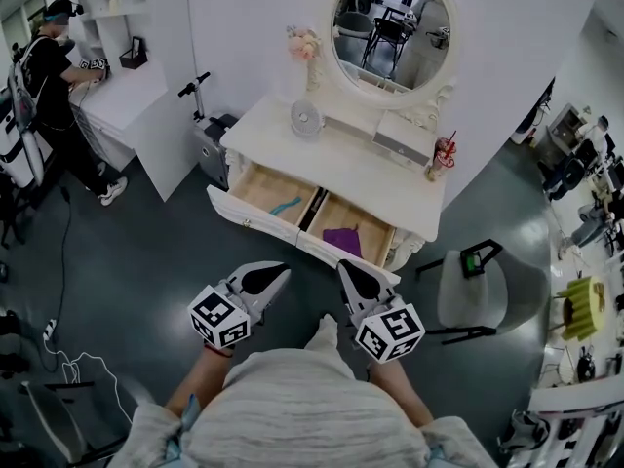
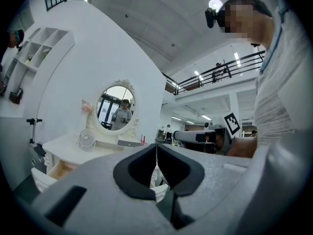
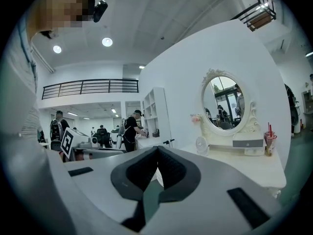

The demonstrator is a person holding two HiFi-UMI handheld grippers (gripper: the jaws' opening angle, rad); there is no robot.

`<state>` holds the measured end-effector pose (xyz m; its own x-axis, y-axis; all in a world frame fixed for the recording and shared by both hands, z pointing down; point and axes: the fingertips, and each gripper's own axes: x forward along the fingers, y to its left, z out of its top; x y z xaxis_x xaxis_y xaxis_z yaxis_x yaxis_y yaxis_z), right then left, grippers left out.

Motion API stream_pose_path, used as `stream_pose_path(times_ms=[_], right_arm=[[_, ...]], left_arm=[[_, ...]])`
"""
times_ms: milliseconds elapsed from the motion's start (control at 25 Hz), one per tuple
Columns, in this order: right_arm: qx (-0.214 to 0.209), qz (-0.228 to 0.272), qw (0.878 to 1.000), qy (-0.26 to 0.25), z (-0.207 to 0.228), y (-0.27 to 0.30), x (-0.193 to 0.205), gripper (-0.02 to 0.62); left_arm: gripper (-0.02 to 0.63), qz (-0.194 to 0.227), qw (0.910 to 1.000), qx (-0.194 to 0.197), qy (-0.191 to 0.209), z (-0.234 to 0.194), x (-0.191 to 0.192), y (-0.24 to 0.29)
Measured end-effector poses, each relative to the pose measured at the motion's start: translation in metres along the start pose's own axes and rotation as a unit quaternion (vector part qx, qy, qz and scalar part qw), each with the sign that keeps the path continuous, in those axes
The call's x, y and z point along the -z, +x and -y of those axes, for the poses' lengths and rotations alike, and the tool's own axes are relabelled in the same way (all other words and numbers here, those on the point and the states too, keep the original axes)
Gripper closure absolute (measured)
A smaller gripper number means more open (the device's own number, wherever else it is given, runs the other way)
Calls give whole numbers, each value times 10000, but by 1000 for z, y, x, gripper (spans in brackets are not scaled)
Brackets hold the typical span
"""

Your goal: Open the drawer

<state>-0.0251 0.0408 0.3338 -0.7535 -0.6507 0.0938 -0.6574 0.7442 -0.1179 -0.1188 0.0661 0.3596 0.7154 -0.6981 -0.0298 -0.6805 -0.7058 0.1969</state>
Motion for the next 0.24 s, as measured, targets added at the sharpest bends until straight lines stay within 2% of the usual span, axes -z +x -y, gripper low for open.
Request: stream_pose_path(times_ms=[240], right_arm=[[-38, -14, 10000, 44, -1, 1, -1, 586]], left_arm=[[591, 15, 10000, -55, -38, -2, -1, -2]])
